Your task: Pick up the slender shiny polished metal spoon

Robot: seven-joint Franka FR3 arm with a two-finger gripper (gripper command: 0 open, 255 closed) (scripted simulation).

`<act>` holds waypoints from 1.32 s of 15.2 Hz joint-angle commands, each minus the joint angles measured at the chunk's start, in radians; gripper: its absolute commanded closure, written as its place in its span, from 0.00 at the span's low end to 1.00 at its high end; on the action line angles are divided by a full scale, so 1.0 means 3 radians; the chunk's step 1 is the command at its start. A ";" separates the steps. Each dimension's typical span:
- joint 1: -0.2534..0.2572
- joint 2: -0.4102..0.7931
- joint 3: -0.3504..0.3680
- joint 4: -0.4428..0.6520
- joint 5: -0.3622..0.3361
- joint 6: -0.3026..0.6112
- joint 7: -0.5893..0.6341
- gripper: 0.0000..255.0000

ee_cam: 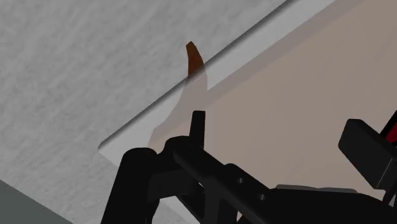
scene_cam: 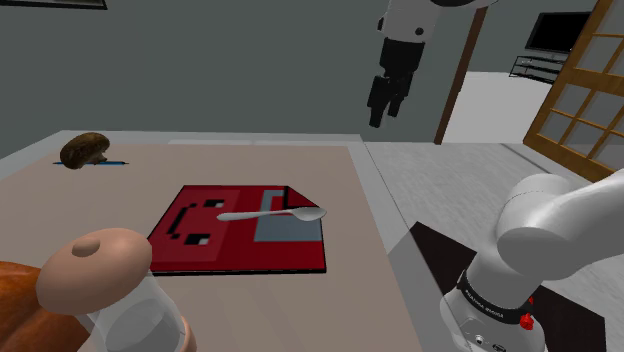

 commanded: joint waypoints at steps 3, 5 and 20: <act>0.0091 0.0076 0.0074 -0.0033 0.0094 0.0143 0.0000 0.00; 0.0181 0.0160 0.0148 -0.0056 0.0185 0.0286 -0.0002 0.00; 0.0804 0.0973 0.0743 0.0075 0.0732 0.1307 -0.0090 0.00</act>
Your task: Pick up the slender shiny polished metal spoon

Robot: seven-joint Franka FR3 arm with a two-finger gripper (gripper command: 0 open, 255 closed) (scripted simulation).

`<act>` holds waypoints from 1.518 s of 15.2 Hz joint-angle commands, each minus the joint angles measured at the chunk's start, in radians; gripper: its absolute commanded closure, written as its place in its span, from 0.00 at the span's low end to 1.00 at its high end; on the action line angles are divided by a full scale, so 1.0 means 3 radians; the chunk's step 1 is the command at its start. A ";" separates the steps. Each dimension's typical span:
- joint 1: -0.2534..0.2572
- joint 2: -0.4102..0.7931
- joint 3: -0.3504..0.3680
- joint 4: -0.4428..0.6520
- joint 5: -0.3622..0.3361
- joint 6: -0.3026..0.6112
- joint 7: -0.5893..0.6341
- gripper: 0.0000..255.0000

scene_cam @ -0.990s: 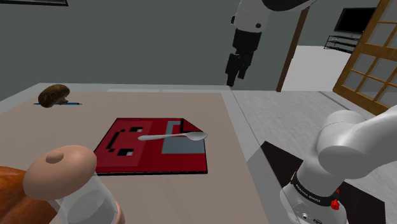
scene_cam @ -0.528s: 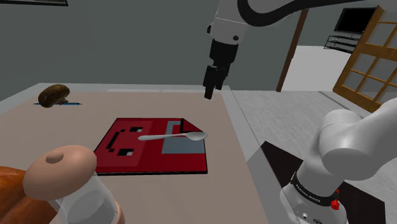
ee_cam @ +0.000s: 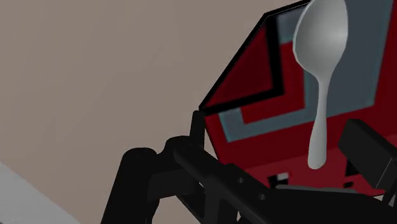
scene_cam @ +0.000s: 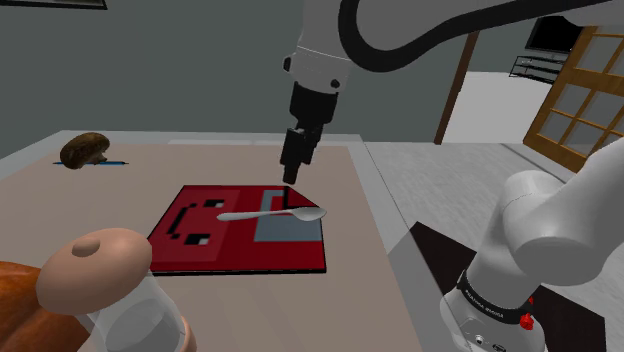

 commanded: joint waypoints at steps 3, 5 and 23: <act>0.0138 0.0269 0.0157 0.0155 0.0089 0.0223 -0.0035 0.00; 0.0205 0.0398 0.0241 0.0221 0.0123 0.0341 -0.0049 0.00; 0.0238 0.0514 0.0303 -0.0033 0.0170 0.0720 -0.0095 1.00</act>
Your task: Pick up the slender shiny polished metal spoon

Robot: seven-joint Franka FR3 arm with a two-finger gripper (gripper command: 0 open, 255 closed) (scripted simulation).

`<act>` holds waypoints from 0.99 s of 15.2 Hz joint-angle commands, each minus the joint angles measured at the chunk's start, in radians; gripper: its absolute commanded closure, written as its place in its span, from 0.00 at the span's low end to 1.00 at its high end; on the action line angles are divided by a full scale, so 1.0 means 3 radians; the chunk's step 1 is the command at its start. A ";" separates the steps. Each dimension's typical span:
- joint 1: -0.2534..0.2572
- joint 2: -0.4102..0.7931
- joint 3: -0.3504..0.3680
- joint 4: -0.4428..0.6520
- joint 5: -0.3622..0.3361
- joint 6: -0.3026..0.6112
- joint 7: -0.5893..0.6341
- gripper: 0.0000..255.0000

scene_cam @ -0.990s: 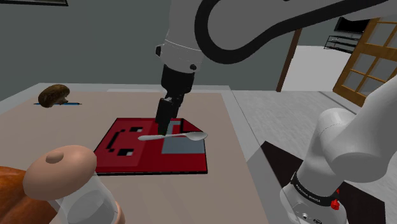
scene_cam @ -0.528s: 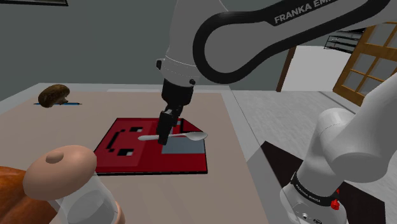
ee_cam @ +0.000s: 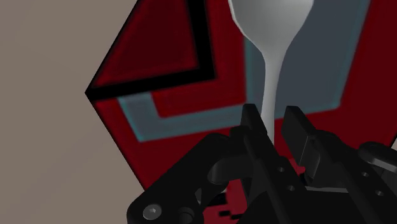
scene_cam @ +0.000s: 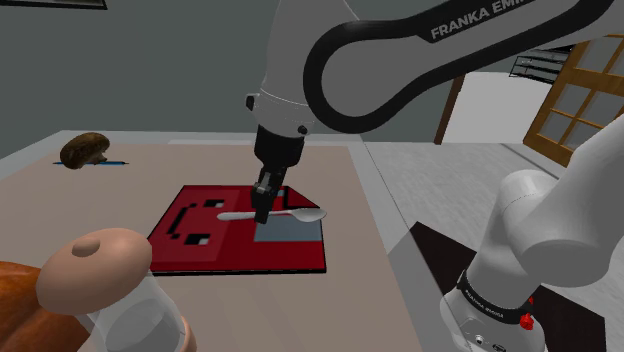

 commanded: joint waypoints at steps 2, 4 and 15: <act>-0.0001 0.0004 0.0000 0.0005 -0.0001 0.0000 0.0000 1.00; -0.0005 -0.0024 -0.0011 0.0071 -0.0011 -0.0095 0.0011 1.00; -0.0030 -0.0120 -0.0068 0.0483 -0.0069 -0.0598 0.0075 1.00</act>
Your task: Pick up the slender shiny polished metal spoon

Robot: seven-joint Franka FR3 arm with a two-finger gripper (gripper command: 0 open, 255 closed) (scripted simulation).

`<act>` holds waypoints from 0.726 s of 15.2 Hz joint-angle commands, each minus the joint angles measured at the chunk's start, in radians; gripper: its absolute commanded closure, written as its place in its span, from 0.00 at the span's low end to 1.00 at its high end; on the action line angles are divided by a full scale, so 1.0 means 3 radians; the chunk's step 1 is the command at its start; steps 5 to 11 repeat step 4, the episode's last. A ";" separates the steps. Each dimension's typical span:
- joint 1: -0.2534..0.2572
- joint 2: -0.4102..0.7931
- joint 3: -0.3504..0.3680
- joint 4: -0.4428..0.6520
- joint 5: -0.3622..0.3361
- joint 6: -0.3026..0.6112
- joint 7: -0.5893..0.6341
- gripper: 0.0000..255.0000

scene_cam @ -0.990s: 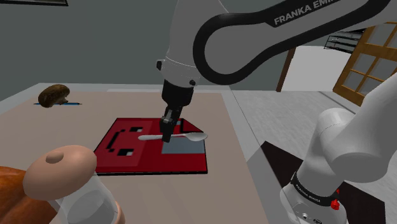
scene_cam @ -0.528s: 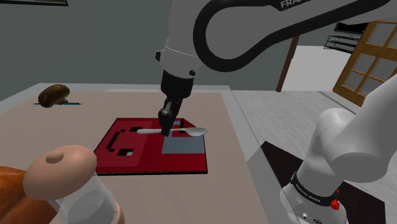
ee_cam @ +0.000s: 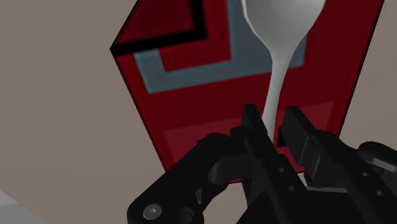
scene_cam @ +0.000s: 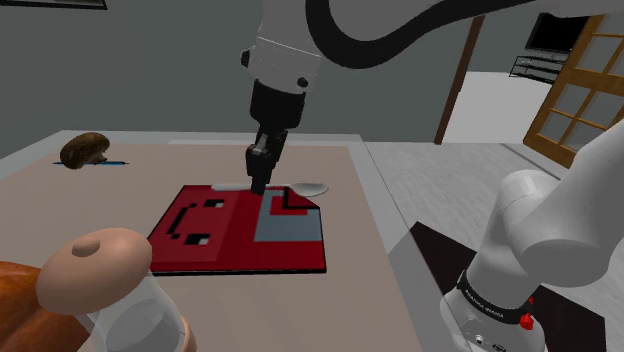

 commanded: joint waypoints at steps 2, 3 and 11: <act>-0.0005 -0.0014 -0.0011 0.0124 -0.0016 -0.0138 0.0022 1.00; -0.0006 -0.0015 -0.0012 0.0130 -0.0016 -0.0144 0.0023 1.00; -0.0006 -0.0014 -0.0012 0.0130 -0.0016 -0.0144 0.0023 1.00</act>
